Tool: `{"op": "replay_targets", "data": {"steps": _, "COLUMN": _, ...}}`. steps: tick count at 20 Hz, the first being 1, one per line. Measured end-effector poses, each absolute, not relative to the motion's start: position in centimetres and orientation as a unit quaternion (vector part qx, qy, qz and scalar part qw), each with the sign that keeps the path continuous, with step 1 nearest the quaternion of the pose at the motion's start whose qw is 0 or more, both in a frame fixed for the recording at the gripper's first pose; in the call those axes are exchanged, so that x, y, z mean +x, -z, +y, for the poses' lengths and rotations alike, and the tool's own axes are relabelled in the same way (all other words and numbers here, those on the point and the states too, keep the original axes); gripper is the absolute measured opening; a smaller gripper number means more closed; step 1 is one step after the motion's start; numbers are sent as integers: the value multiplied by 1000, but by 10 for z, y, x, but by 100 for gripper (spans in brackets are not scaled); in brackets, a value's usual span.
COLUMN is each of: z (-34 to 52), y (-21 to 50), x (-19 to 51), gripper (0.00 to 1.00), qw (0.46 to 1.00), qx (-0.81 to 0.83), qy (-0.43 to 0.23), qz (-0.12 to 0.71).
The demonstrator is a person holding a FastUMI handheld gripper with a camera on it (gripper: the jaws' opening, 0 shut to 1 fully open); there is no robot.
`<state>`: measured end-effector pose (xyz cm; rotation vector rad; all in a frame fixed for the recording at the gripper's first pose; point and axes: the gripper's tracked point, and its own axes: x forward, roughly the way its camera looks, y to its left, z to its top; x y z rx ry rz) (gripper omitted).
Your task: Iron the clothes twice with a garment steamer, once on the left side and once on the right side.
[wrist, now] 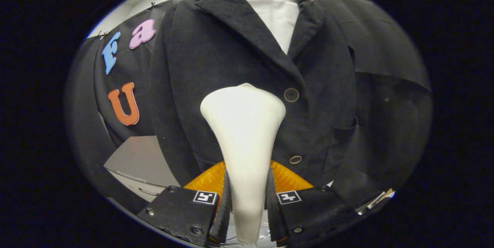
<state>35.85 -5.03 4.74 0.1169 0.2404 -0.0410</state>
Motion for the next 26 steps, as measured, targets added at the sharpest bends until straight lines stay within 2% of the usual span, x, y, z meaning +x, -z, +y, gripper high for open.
{"op": "replay_targets", "data": {"steps": 10, "z": -57, "y": 5, "x": 357, "gripper": 43, "qw": 985, "qx": 88, "qy": -4, "qz": 150}}
{"op": "replay_targets", "data": {"steps": 26, "z": -55, "y": 108, "x": 349, "gripper": 43, "qw": 970, "qx": 83, "qy": 4, "qz": 230}}
